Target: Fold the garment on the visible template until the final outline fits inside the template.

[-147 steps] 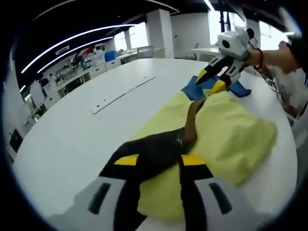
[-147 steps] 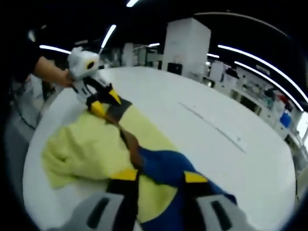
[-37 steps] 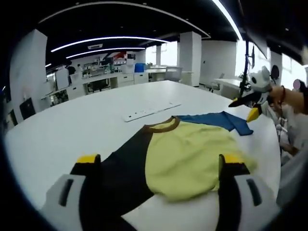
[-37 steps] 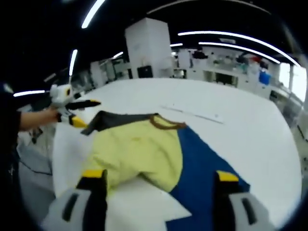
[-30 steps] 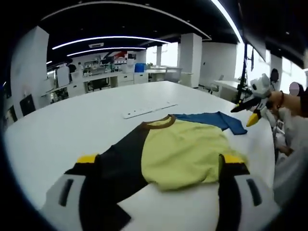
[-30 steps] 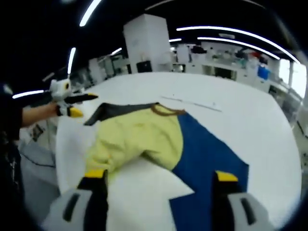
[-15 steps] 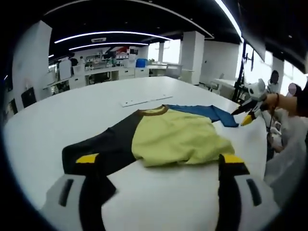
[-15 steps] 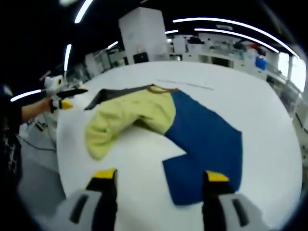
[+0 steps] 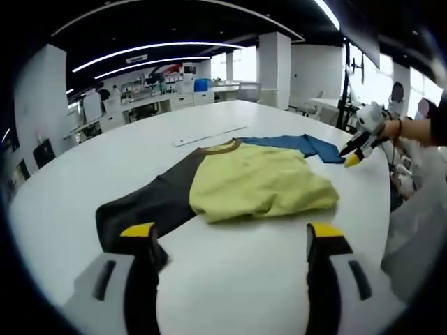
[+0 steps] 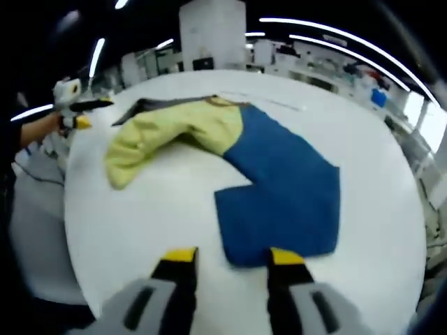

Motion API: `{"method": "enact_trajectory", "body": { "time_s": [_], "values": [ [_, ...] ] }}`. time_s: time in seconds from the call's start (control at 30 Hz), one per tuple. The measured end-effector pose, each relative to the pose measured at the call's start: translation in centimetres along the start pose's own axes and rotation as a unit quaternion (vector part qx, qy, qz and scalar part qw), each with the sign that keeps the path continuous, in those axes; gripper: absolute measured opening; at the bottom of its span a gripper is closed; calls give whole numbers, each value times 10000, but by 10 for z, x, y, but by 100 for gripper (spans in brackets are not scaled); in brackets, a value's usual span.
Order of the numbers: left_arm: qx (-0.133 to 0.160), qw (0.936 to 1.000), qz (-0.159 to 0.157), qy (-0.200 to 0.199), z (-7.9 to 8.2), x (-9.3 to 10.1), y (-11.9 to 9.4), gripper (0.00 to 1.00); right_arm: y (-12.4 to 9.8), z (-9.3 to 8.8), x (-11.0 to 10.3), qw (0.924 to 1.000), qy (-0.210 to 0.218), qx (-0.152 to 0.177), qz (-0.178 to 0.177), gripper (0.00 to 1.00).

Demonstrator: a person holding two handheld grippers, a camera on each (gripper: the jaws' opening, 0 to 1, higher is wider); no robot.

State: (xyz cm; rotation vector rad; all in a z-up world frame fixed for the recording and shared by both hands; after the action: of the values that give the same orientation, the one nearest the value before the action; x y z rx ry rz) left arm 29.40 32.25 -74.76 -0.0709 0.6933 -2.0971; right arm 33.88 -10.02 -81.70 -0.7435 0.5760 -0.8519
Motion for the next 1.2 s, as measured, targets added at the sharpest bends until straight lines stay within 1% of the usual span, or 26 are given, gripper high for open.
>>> {"method": "enact_trajectory", "body": {
  "time_s": [0.1,0.13,0.23,0.37,0.5,0.63,0.73,0.93,0.97,1.1,1.2],
  "values": [
    [-23,10000,-26,6,0,3,-1,84,-1,-1,4,9997,-150,-32,-194,26],
    [-30,10000,-29,8,0,4,-2,83,-1,-1,3,9998,-115,-35,-149,25],
    [-16,10000,5,-28,-2,4,-5,83,-2,-1,4,9998,-100,-37,-194,22],
    [-13,9999,18,-118,-4,3,-8,82,-1,-1,4,9994,-259,-66,-205,9],
    [-85,9999,2,-85,-5,5,-9,81,-1,-1,5,9993,-277,-83,-230,7],
    [-43,9999,37,-141,-3,4,-10,80,-1,0,6,9992,-289,-90,-261,2],
    [-34,9999,42,-133,-2,5,-11,80,-2,0,7,9994,-237,-73,-257,0],
    [-54,9999,-5,-160,-2,8,-13,80,-4,3,9,9996,-158,-26,-240,0],
    [-53,9999,-9,-158,-2,8,-13,80,-6,4,8,9996,-132,-1,-249,0],
    [-5,9999,-20,-171,1,9,-16,80,-15,15,4,9994,30,285,-210,0],
    [-31,9999,-19,-168,0,8,-16,79,-21,22,8,9988,125,403,-249,0]
  ]
}}
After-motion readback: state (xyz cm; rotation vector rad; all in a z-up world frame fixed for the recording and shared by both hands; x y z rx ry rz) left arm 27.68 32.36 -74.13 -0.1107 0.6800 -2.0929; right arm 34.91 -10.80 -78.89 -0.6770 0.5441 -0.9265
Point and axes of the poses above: the point that each gripper's makers call its tool centre point, and the gripper's own axes: y roughly forward along the fingers, x roughly to its right, z roughly out of its top, the point moved 4 cm from there along -y, roughly backward along the fingers, and after that the axes turned 13 degrees about y, right-handed, at the moved point
